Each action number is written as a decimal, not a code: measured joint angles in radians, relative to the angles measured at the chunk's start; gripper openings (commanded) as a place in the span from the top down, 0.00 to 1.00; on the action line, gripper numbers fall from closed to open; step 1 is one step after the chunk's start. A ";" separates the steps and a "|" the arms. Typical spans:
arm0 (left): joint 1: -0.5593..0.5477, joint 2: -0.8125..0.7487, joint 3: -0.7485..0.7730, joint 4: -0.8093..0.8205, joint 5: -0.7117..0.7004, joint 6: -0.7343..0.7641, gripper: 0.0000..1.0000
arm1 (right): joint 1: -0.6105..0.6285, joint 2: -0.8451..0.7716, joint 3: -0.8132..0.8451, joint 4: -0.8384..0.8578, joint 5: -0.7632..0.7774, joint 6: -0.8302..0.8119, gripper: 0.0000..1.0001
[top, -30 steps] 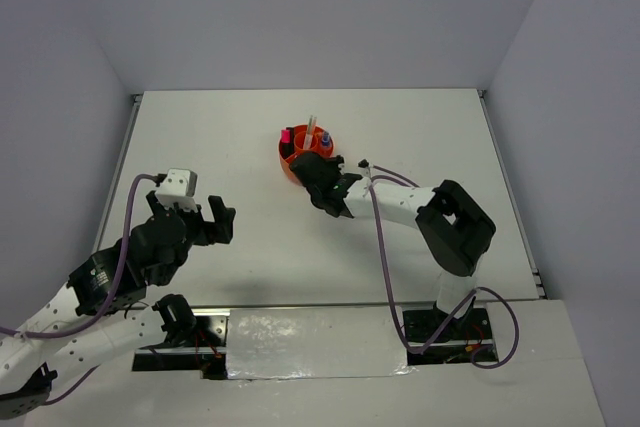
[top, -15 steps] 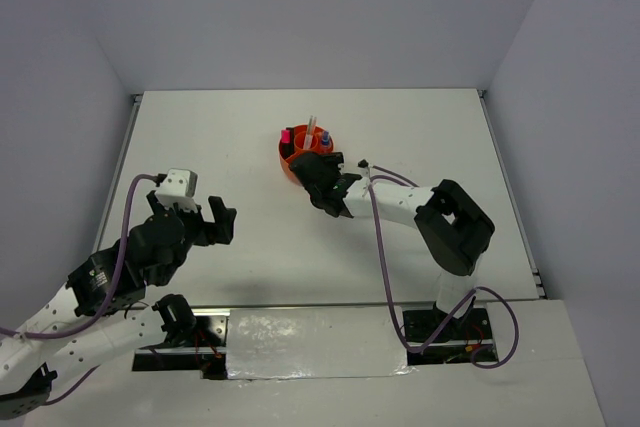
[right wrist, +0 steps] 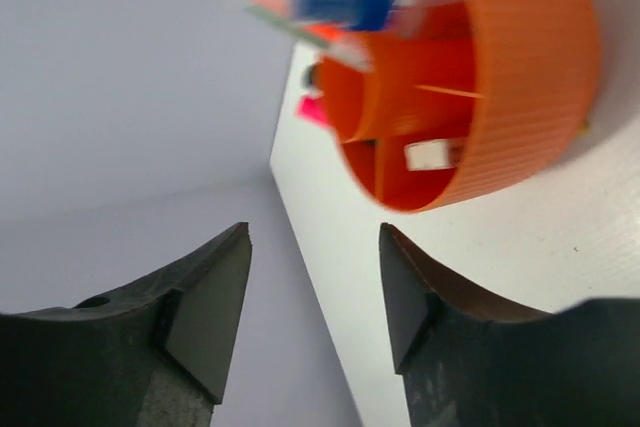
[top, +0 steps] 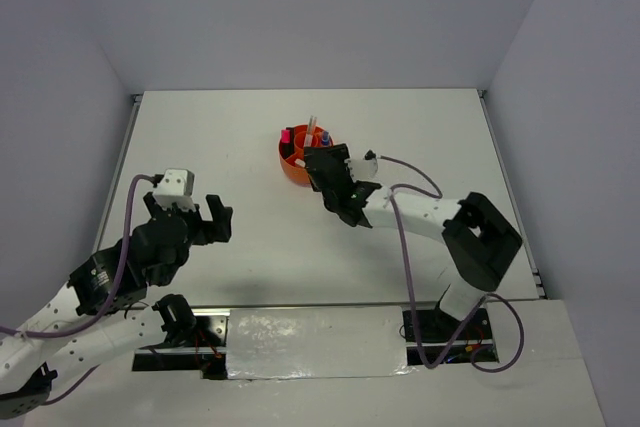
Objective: Sort the stationery into containers
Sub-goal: Reset both arms
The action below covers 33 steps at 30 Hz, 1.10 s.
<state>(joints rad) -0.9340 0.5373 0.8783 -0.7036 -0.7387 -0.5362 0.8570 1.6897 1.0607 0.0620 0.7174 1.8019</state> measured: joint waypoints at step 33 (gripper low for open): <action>0.548 -0.052 0.068 -0.081 0.116 -0.043 0.01 | -0.002 -1.220 0.096 -1.014 -0.103 -1.477 0.00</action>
<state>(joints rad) -0.3859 0.4850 0.9466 -0.7849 -0.6224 -0.5789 0.8547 0.4698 1.1568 -0.9524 0.6140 0.3252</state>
